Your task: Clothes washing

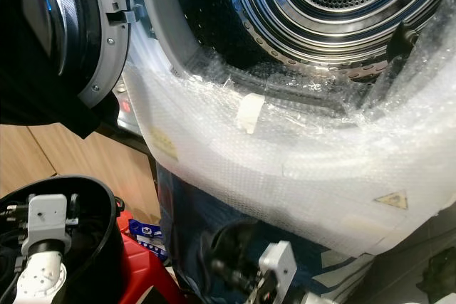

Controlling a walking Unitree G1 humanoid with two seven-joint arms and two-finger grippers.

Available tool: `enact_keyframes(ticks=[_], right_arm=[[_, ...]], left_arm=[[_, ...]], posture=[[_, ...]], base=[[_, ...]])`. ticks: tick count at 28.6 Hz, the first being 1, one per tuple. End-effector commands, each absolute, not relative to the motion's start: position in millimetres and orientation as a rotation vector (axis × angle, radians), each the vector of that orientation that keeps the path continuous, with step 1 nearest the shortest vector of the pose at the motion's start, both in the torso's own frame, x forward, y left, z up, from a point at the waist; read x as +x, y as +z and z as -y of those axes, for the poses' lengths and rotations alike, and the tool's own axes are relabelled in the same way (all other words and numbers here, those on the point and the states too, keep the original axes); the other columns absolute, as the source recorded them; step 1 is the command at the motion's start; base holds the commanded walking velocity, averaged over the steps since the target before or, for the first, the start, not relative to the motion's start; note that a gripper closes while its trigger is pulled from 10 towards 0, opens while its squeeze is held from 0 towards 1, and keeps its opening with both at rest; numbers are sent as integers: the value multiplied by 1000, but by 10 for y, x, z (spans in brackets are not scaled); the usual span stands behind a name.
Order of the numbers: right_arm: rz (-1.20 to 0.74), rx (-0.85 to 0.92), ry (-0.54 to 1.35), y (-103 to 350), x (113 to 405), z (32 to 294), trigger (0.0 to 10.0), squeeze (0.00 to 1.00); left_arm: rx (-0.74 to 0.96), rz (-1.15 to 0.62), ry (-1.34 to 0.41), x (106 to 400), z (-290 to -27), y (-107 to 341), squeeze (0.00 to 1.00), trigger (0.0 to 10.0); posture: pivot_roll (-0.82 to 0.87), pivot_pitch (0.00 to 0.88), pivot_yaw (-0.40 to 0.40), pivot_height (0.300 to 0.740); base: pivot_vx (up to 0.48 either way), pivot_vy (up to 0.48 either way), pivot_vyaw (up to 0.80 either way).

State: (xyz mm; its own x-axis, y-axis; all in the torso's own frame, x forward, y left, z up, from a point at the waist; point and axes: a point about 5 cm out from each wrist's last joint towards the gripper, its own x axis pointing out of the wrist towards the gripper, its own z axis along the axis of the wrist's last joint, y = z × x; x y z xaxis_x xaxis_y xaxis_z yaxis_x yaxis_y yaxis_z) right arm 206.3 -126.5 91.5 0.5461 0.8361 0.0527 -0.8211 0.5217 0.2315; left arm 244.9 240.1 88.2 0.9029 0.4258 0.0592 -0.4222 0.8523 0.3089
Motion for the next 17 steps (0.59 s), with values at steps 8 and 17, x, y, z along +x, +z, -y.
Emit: enact_keyframes(ticks=[8, 17], right_arm=[[348, 402, 1152, 2041, 2024, 1177, 0, 0], [654, 404, 1189, 2855, 2249, 1167, 0, 0]], left_arm=[[323, -8, 427, 2539, -2344, 862, 0, 10000], [328, -23, 440, 2588, -2410, 843, 0, 10000]], posture=[[43, 0, -25, 740], [24, 0, -30, 740]], base=[[0, 0, 0], [0, 0, 0]])
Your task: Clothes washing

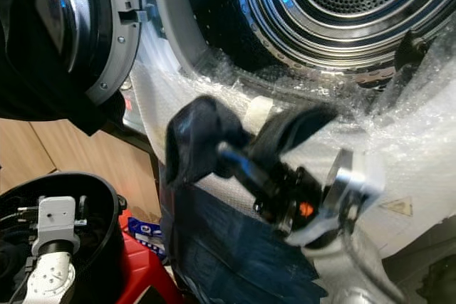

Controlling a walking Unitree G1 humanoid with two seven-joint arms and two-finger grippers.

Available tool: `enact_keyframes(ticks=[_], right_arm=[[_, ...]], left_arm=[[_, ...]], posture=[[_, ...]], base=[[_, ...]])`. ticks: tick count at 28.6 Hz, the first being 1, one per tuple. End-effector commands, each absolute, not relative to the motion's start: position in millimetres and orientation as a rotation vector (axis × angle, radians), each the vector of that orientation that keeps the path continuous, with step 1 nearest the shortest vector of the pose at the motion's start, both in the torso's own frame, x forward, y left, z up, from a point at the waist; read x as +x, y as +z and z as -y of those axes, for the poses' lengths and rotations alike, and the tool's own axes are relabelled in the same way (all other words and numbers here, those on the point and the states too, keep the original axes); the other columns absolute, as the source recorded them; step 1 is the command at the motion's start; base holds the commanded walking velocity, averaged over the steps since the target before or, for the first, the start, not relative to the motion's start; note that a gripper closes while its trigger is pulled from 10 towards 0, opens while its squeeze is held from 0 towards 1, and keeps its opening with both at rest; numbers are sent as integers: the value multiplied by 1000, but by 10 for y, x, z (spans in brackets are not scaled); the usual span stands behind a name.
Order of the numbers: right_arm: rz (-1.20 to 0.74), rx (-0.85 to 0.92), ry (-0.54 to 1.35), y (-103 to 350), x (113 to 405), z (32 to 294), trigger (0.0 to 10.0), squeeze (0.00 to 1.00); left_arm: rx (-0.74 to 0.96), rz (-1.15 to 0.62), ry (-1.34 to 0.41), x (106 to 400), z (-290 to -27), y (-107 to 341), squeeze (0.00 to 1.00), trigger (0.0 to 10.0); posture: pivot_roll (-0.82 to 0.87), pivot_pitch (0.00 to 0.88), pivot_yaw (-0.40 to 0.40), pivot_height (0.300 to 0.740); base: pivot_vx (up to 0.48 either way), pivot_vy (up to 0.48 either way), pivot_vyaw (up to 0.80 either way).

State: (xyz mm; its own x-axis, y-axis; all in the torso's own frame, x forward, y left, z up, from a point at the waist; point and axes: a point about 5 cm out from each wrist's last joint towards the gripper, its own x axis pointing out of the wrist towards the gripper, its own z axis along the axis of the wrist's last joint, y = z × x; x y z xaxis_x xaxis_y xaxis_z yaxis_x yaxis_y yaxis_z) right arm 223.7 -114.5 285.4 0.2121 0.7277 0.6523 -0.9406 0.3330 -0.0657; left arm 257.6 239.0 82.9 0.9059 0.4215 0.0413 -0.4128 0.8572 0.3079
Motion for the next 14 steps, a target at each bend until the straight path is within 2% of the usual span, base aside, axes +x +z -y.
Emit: enact_keyframes(ticks=[1, 10, 12, 13, 14], right_arm=[[680, 423, 1183, 2930, 2299, 1159, 0, 0], [689, 465, 1176, 3049, 2356, 1160, 0, 0], [776, 486, 1153, 3328, 2576, 1104, 0, 0], [776, 486, 1153, 3328, 2576, 1104, 0, 0], [812, 448, 1081, 3748, 2993, 948, 0, 0]], left_arm=[[327, -23, 439, 2594, -2410, 840, 0, 10000], [327, -22, 438, 2608, -2415, 830, 0, 10000], [317, -26, 421, 2621, -2366, 813, 0, 10000], [317, -26, 421, 2621, -2366, 813, 0, 10000], [316, -18, 397, 2655, -2310, 826, 0, 10000]], posture=[[12, 0, -26, 740], [12, 0, -26, 740], [3, 0, -14, 740], [3, 0, -14, 740], [1, 0, -12, 740]], base=[[0, 0, 0], [0, 0, 0], [0, 0, 0], [0, 0, 0], [0, 0, 0]])
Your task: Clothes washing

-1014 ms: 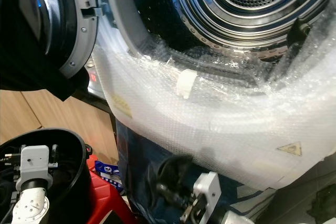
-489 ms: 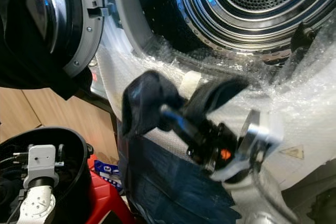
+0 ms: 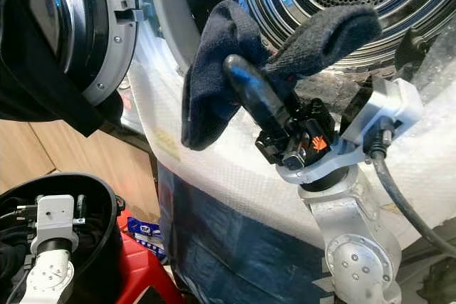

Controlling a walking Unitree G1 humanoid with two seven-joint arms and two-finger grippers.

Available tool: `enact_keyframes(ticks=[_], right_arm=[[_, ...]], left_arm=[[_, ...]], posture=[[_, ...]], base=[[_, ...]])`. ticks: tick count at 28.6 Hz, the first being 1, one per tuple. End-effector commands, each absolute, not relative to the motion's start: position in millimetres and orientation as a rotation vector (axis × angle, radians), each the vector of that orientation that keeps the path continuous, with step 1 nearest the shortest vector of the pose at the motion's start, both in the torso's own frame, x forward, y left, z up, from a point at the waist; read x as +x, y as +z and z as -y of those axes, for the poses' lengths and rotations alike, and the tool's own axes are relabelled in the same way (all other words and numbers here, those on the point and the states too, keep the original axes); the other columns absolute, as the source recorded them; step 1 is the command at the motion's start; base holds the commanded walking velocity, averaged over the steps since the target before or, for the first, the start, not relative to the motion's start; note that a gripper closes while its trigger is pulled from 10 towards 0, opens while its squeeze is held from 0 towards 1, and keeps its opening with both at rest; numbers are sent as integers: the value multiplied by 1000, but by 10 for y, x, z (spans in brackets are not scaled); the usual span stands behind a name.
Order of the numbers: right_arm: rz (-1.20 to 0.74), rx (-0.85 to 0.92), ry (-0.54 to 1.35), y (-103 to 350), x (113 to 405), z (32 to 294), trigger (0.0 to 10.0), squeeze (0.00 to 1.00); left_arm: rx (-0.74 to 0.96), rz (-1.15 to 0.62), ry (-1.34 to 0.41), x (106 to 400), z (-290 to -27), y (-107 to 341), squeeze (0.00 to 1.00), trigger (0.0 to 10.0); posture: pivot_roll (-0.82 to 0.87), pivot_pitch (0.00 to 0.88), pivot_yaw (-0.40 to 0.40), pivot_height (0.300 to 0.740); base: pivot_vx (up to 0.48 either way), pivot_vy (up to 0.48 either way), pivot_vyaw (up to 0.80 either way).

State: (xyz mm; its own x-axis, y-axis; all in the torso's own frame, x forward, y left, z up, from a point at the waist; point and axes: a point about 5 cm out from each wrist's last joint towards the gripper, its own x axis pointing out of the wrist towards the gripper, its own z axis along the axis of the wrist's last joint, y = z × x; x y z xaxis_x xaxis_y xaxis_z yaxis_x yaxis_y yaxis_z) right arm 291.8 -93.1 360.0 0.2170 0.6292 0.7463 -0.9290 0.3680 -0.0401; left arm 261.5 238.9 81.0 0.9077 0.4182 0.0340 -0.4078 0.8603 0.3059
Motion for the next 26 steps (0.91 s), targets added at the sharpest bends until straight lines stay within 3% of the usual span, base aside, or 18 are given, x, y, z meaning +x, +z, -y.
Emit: enact_keyframes(ticks=[1, 7, 18, 20, 26], right_arm=[[795, 426, 1032, 3886, 3132, 891, 0, 0], [748, 367, 875, 4258, 3428, 859, 0, 0], [598, 284, 728, 4415, 3732, 825, 0, 0], [502, 271, 574, 4474, 3892, 870, 0, 0], [425, 250, 385, 4489, 4006, 1025, 0, 0]], left_arm=[[316, -16, 388, 2662, -2294, 830, 0, 10000], [311, -17, 379, 2663, -2268, 823, 0, 10000], [304, -11, 378, 2687, -2258, 836, 0, 10000], [302, -10, 371, 2697, -2244, 836, 0, 10000], [300, -11, 366, 2709, -2229, 833, 0, 10000]], posture=[[-1, 0, -8, 740], [0, 0, -8, 740], [7, 0, -14, 740], [4, 0, -13, 740], [14, 0, -25, 740]], base=[[0, 0, 0], [0, 0, 0], [0, 0, 0], [0, 0, 0], [0, 0, 0]])
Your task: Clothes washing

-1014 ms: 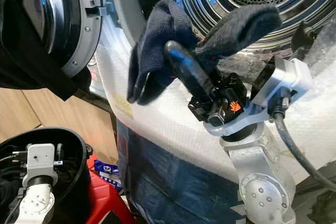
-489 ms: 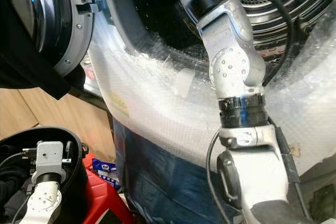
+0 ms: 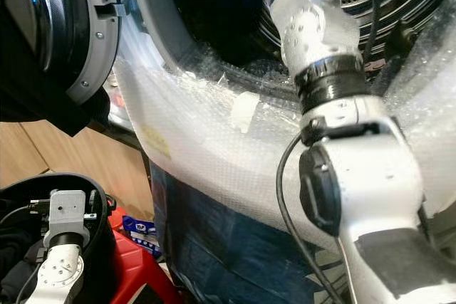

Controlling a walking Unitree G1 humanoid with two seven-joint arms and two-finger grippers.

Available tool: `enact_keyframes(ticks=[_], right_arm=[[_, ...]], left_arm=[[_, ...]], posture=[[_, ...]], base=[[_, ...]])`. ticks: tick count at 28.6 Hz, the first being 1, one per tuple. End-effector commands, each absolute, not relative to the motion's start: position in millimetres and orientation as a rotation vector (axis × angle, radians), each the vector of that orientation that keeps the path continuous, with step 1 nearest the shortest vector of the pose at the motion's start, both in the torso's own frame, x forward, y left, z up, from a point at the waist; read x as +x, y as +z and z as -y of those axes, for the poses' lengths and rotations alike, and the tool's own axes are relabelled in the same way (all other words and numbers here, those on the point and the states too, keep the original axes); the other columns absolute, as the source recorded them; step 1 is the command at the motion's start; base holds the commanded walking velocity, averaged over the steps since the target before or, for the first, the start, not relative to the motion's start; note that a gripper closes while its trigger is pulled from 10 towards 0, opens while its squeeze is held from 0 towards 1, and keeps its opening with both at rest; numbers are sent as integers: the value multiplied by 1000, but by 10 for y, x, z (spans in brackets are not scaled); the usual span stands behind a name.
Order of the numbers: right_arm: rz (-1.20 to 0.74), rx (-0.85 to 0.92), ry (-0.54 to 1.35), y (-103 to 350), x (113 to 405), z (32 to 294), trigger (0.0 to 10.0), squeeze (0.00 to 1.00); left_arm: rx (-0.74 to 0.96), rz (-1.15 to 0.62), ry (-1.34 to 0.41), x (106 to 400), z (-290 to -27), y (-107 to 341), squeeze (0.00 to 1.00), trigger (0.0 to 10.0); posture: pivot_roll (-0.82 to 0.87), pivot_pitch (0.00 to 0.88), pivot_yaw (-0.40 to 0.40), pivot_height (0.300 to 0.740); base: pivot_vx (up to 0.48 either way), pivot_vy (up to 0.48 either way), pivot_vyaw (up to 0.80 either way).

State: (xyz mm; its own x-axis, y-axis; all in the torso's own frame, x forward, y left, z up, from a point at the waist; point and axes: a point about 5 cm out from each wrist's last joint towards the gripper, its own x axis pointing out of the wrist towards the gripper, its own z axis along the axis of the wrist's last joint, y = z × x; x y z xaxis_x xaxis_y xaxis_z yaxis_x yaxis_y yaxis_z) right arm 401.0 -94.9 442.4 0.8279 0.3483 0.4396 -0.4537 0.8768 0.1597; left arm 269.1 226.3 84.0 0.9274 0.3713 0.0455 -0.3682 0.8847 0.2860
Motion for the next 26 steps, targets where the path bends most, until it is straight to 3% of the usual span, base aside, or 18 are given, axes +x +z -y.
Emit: enact_keyframes(ticks=[1, 3, 7, 8, 9, 10, 11, 17, 18, 19, 26], right_arm=[[415, 233, 364, 4473, 4021, 1048, 0, 0], [394, 213, 310, 4432, 4051, 1104, 0, 0], [259, 246, -17, 4150, 4171, 1455, 0, 0], [243, 255, -60, 4113, 4180, 1505, 980, 0], [232, 261, -88, 4088, 4185, 1535, 5059, 0], [232, 261, -88, 4088, 4185, 1535, 5059, 0], [212, 260, -96, 4049, 4194, 1535, 10000, 0], [166, 223, -49, 3971, 4217, 1355, 10000, 0], [167, 222, -46, 3966, 4218, 1340, 10000, 886], [166, 213, -49, 3955, 4220, 1320, 10000, 1000], [140, 171, -50, 3842, 4244, 1319, 10000, 1000]], left_arm=[[299, -11, 367, 2710, -2227, 834, 0, 10000], [298, -9, 372, 2707, -2232, 840, 0, 10000], [299, -3, 399, 2680, -2262, 851, 0, 10000], [298, -3, 405, 2674, -2271, 854, 0, 10000], [297, -3, 409, 2666, -2279, 856, 0, 10000], [297, -3, 409, 2666, -2279, 856, 0, 10000], [298, -3, 414, 2654, -2290, 858, 0, 10000], [311, -3, 426, 2639, -2327, 866, 0, 10000], [312, -1, 425, 2640, -2326, 872, 0, 10000], [313, 2, 425, 2640, -2328, 882, 0, 10000], [294, 10, 450, 2635, -2360, 915, 0, 10000]], posture=[[16, 0, -27, 740], [21, 0, -30, 740], [44, 0, -45, 740], [47, 0, -45, 740], [52, 0, -47, 740], [52, 0, -47, 740], [57, 0, -51, 740], [55, 0, -48, 740], [55, 0, -48, 740], [68, 0, -46, 740], [67, 0, -59, 740]], base=[[0, 0, 0], [0, 0, 0], [0, 0, 0], [0, 0, 0], [0, 0, 0], [0, 0, 0], [0, 0, 0], [0, 0, 0], [0, 0, 0], [0, 0, 0], [0, 0, 0]])
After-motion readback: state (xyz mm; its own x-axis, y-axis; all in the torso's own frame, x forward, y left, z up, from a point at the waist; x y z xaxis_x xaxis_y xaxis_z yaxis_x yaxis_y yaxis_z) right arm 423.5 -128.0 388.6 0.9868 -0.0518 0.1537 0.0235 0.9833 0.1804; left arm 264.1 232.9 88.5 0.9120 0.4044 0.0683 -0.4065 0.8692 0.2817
